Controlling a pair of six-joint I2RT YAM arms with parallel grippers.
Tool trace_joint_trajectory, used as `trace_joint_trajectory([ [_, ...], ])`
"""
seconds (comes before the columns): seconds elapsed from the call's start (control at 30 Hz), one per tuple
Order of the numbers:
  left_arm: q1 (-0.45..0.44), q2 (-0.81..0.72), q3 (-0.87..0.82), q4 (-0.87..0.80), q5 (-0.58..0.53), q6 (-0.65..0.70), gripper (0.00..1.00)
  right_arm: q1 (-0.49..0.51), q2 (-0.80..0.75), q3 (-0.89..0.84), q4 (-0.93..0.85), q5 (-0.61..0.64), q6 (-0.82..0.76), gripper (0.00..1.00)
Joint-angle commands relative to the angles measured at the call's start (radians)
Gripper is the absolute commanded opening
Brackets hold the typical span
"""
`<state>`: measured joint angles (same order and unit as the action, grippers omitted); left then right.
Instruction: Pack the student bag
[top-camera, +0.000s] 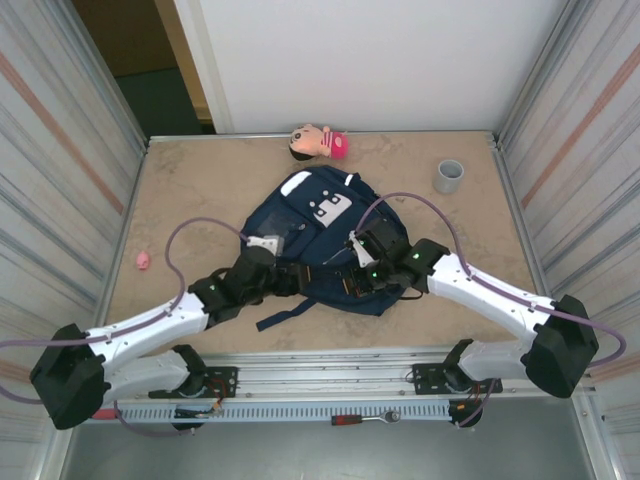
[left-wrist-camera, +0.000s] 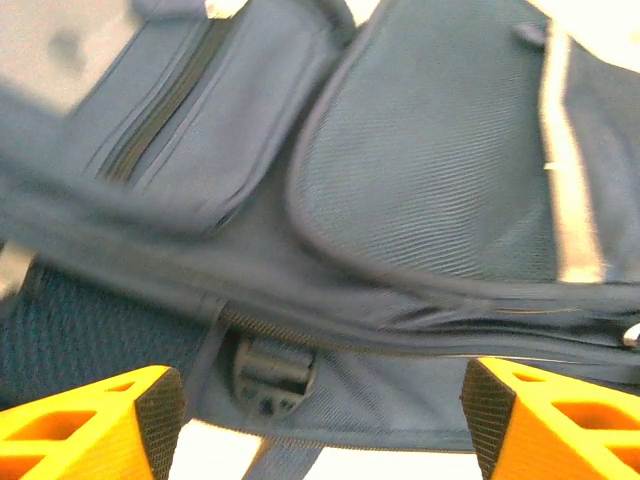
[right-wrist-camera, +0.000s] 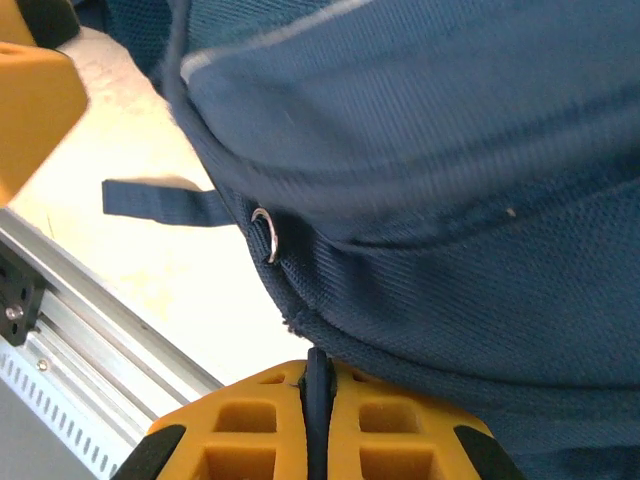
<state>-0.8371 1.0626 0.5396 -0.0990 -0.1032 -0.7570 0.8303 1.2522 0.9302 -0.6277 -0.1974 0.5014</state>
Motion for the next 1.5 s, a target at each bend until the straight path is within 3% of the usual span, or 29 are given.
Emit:
trace_joint_trajectory([
  [0.0, 0.009, -0.004, -0.082, 0.017, -0.054, -0.243, 0.75, 0.048, -0.012, -0.018, 0.085, 0.024, 0.073, 0.00],
  [0.27, 0.128, 0.056, -0.136, 0.157, 0.003, -0.278, 0.75, 0.191, 0.052, 0.018, 0.175, 0.119, 0.171, 0.00],
  [0.57, 0.298, 0.210, -0.009, 0.195, 0.196, -0.256, 0.75, 0.212, 0.132, 0.067, 0.294, 0.131, 0.210, 0.00],
  [0.73, 0.298, 0.155, 0.075, 0.039, 0.215, -0.276, 0.78, 0.219, 0.193, 0.107, 0.342, 0.131, 0.237, 0.00],
  [0.87, 0.300, 0.022, 0.069, -0.156, 0.182, -0.471, 0.78, 0.225, 0.235, 0.156, 0.300, 0.141, 0.220, 0.00],
  [1.0, 0.296, -0.146, -0.018, -0.217, 0.180, -0.636, 0.74, 0.227, 0.248, 0.176, 0.280, 0.129, 0.205, 0.00],
  [1.2, 0.277, -0.282, -0.138, -0.153, 0.208, -0.802, 0.68, 0.226, 0.266, 0.189, 0.273, 0.100, 0.186, 0.00],
  [1.47, 0.215, -0.140, -0.132, 0.109, 0.234, -0.858, 0.65, 0.236, 0.274, 0.191, 0.243, 0.078, 0.171, 0.00],
])
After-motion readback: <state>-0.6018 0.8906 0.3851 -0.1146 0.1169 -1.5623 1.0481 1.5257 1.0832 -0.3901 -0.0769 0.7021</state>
